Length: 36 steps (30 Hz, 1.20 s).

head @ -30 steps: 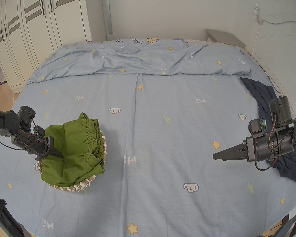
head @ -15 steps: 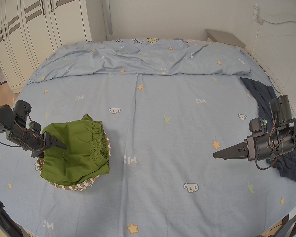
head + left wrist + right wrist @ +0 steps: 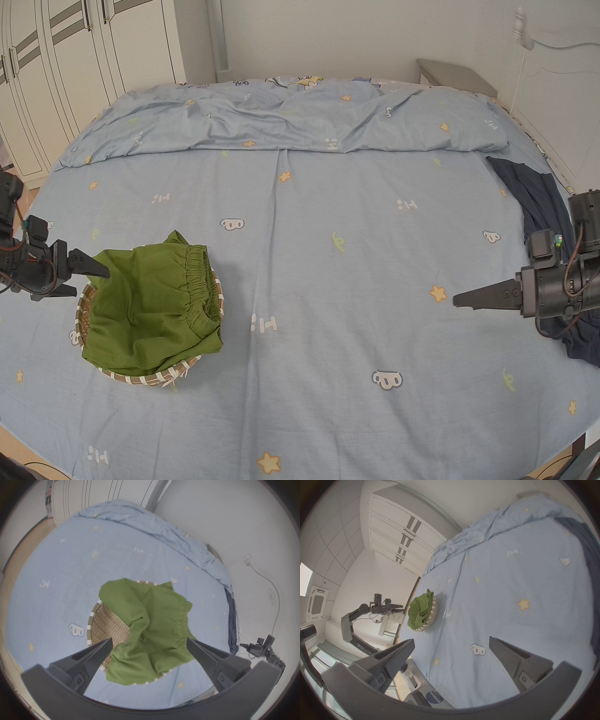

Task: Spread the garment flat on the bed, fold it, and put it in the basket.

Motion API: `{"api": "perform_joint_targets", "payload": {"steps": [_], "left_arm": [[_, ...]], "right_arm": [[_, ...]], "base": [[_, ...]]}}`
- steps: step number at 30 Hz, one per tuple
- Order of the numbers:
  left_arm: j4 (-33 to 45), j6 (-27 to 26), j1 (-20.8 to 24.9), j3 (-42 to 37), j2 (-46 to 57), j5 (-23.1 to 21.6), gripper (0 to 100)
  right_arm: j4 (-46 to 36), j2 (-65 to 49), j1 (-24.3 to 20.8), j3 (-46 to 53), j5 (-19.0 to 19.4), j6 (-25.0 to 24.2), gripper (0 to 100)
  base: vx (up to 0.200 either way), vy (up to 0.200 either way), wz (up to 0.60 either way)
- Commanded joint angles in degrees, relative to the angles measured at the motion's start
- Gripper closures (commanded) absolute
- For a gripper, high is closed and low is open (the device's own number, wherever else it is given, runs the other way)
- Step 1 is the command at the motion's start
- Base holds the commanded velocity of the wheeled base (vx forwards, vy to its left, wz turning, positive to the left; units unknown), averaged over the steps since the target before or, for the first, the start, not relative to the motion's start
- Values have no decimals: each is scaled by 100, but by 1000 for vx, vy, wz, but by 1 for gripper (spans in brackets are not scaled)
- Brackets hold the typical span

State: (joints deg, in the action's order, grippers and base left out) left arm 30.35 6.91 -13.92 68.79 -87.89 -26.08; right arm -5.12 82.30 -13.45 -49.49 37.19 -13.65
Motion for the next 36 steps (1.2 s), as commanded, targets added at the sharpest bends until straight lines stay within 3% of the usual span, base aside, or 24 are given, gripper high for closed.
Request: {"api": "perform_joint_targets", "payload": {"steps": [1, 7, 14, 18, 25, 32, 36], "left_arm": [[-21, 12, 434, -859, 2127, 41, 0], [-276, 38, 786, -2186, 4483, 217, 0], [-346, 56, 1348, -3698, 6566, 164, 0], [-372, 372, 1586, -4102, 7128, 182, 0], [-364, 812, 1498, -4445, 7673, 243, 0], [-408, 768, 1401, -5007, 8491, 604, 0], [-724, 284, 1392, -5482, 8789, 990, 0]], "right_arm": [[152, -1638, 888, 713, -151, 495, 0], [99, -3712, 1336, 2049, -133, 724, 0], [-103, -5453, 1072, 3130, -107, 671, 0], [-358, -5857, 896, 3130, -125, 434, 0], [-824, -6463, 923, 3253, -133, 416, 0], [-1184, -7228, 967, 3517, -142, 416, 0], [-1237, -7755, 1019, 3807, -160, 451, 0]], "base": [[0, 0, 0], [0, 0, 0], [0, 0, 0], [0, 0, 0], [0, 0, 0], [0, 0, 0], [0, 0, 0]]}}
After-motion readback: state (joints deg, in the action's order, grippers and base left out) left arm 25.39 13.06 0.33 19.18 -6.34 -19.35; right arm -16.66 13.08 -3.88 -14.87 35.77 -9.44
